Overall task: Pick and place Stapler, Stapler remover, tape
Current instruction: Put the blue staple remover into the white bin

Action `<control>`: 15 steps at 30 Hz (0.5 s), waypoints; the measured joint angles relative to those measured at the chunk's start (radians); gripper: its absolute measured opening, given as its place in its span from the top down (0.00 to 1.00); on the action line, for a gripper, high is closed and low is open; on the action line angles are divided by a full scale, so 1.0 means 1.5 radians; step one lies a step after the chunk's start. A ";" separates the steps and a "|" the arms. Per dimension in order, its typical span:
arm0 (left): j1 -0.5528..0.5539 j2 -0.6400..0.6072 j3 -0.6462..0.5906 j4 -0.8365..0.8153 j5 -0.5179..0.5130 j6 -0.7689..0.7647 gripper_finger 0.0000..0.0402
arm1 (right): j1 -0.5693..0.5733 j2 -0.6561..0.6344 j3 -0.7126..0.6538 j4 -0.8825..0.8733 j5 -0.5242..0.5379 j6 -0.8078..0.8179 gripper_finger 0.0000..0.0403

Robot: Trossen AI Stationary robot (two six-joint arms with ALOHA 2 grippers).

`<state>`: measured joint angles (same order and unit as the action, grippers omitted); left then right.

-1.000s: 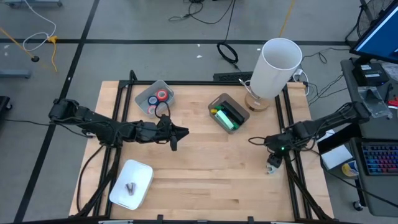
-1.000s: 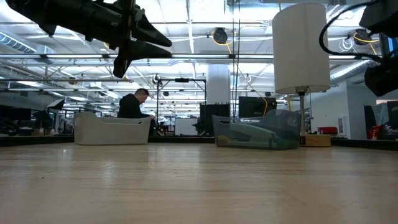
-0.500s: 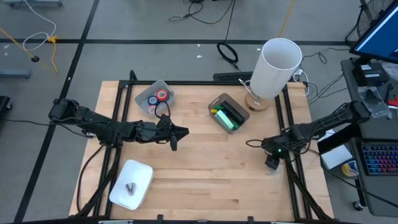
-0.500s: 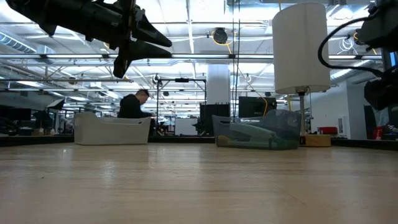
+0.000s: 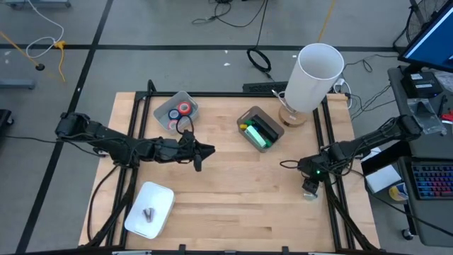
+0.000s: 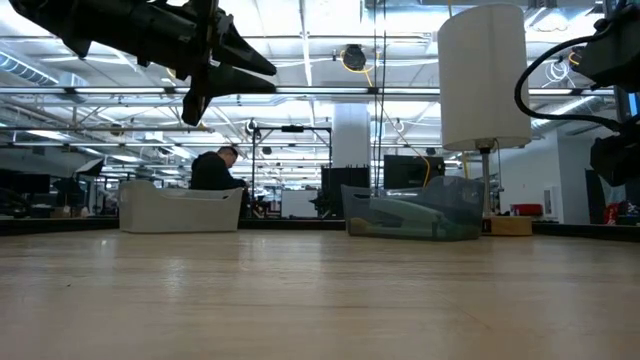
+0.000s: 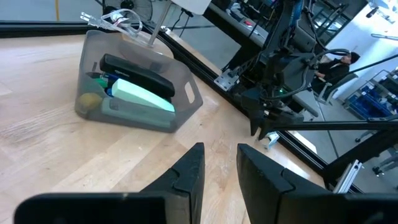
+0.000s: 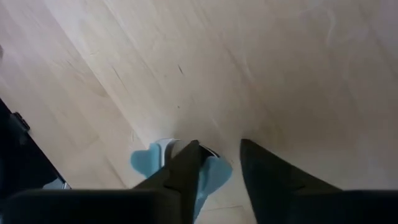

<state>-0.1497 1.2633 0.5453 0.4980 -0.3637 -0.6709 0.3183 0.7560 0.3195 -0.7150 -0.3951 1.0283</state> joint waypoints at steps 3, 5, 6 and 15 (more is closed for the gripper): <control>0.000 0.000 0.000 0.000 0.000 0.000 0.77 | 0.000 0.000 0.000 0.000 -0.001 -0.006 0.83; 0.000 0.000 0.000 0.000 0.000 0.000 0.77 | 0.000 0.000 0.000 0.001 -0.002 -0.011 0.91; 0.000 0.000 0.000 0.000 0.000 0.000 0.77 | 0.000 0.000 0.000 0.002 -0.002 -0.011 0.94; 0.000 0.000 0.000 0.000 0.000 -0.013 0.77 | 0.000 0.000 -0.001 0.054 0.000 0.006 0.99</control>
<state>-0.1497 1.2633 0.5457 0.4984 -0.3641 -0.6899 0.3180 0.7559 0.3187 -0.6341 -0.3947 1.0372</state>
